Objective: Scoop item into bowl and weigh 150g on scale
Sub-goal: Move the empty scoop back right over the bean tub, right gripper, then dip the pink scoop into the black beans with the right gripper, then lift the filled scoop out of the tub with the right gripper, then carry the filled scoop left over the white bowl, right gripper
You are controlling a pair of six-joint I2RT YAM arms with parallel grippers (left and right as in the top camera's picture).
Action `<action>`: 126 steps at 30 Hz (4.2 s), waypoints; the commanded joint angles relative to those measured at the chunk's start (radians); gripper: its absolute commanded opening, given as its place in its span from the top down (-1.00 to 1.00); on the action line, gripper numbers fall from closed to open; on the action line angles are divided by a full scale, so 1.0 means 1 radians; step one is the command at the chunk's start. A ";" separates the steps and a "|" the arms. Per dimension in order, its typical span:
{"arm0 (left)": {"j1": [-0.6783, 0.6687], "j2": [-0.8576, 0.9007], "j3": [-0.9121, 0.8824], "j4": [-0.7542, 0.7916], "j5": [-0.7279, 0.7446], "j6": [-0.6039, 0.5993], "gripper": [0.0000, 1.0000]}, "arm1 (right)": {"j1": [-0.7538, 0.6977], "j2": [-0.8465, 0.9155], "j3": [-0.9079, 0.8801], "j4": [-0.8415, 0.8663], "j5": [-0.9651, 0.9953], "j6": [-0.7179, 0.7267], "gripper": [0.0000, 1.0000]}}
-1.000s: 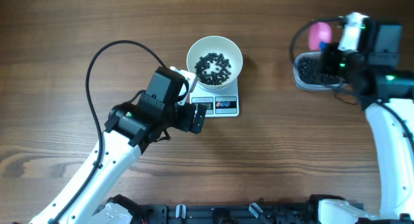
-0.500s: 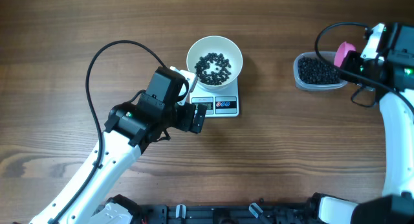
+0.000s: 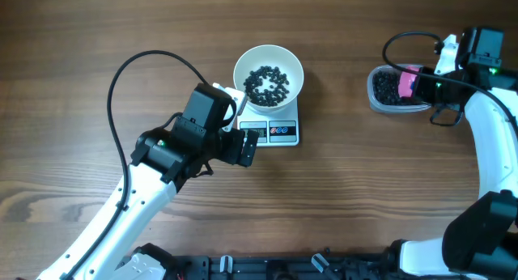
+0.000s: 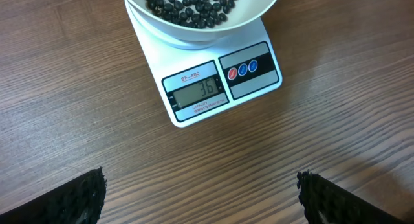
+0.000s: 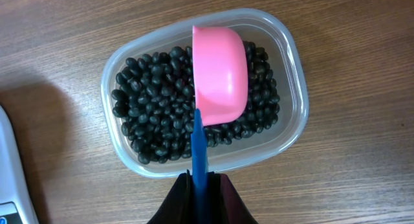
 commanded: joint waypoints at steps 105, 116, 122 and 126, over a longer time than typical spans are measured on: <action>0.004 -0.007 0.019 0.000 0.008 0.023 -1.00 | -0.389 0.065 0.011 -0.172 -1.165 -0.055 0.92; 0.004 -0.007 0.019 0.000 0.008 0.023 -1.00 | -0.251 0.065 0.011 -0.154 -1.332 -0.030 0.91; 0.004 -0.007 0.019 0.000 0.008 0.023 -1.00 | -0.105 0.065 0.011 0.000 -1.326 0.152 0.91; 0.004 -0.007 0.019 0.000 0.008 0.023 -1.00 | -0.016 0.065 0.011 0.110 -1.254 0.266 0.91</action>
